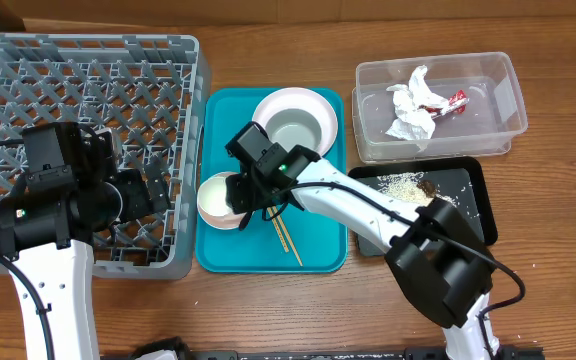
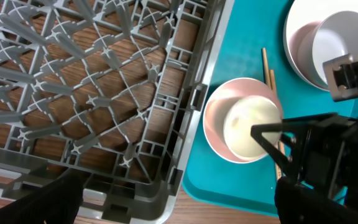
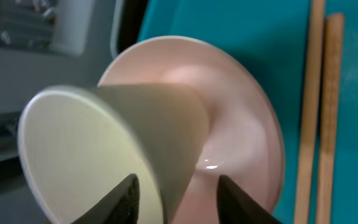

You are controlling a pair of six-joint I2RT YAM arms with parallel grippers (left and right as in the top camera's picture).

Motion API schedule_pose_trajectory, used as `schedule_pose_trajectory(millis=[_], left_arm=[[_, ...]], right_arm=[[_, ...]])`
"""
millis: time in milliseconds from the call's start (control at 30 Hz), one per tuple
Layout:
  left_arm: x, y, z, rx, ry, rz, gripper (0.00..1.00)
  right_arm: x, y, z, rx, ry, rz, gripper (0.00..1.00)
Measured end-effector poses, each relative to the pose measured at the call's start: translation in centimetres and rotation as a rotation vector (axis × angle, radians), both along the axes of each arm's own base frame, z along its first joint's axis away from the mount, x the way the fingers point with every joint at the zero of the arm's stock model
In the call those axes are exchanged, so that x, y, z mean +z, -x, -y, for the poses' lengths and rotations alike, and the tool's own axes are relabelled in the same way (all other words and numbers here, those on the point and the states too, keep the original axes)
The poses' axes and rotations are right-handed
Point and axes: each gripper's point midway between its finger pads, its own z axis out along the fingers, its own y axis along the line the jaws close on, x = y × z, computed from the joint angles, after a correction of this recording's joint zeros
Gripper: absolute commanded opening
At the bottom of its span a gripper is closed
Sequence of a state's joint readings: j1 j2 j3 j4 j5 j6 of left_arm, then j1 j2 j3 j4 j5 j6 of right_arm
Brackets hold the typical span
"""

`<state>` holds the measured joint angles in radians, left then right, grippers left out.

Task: Sort waste into correct bins and load items into the dishwasher
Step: 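Grasp the white cup off the pink saucer with the right gripper, then hand the white cup from the right gripper to the left gripper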

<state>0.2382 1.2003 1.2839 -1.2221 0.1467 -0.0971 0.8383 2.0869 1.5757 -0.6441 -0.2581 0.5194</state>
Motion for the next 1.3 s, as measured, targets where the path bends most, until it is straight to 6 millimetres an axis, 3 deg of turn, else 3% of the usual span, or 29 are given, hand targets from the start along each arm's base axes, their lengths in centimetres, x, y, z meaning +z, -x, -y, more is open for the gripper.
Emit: schedule_pose_trajectory(millis=[67,200,433,500,633,733,867,933,1033,1133,1300], left_arm=[[0.0,0.0,0.0,0.0,0.0,0.0,1.0],[0.0,0.0,0.0,0.0,0.0,0.0,1.0],[0.0,0.0,0.0,-0.001,0.0,0.0,1.0],[0.0,0.0,0.0,-0.001,0.0,0.0,1.0],[0.2,-0.3,0.4,-0.016,0.02,0.017,1.0],[0.7,-1.2,1.6,-0.074,0.066,0.064,1.0],[1.9,-2.4,4.3,-0.203,0.133,0.146,1.0],[2.6,-3.0,6.1,-0.279,0.157,0.188,1.0],[3.7,-3.7,9.4,-0.423,0.188,0.257,1.0],[5.3,-4.2,13.0,-0.586,0.216,0.351,1.0],[7.0,-4.1,17.3,-0.771,0.256,0.451,1.0]], right_arm=[[-0.1,-0.1,0.1,-0.006,0.005,0.0,0.15],[-0.1,-0.3,0.2,-0.015,0.007,0.005,0.05],[-0.4,-1.3,2.5,-0.06,0.043,-0.031,0.04],[0.3,-2.4,3.5,-0.088,0.037,-0.024,0.04],[4.8,-4.5,6.0,-0.155,-0.019,0.026,0.04],[10.2,-5.6,8.6,-0.211,-0.081,0.085,0.04],[16.1,-6.0,12.5,-0.273,-0.167,0.115,0.04],[17.5,-5.9,14.1,-0.29,-0.208,0.085,0.04],[17.9,-5.4,15.5,-0.276,-0.273,-0.004,0.04],[18.6,-4.5,15.4,-0.197,-0.378,-0.089,0.04],[22.1,-1.5,13.4,0.02,-0.612,-0.169,0.04]])
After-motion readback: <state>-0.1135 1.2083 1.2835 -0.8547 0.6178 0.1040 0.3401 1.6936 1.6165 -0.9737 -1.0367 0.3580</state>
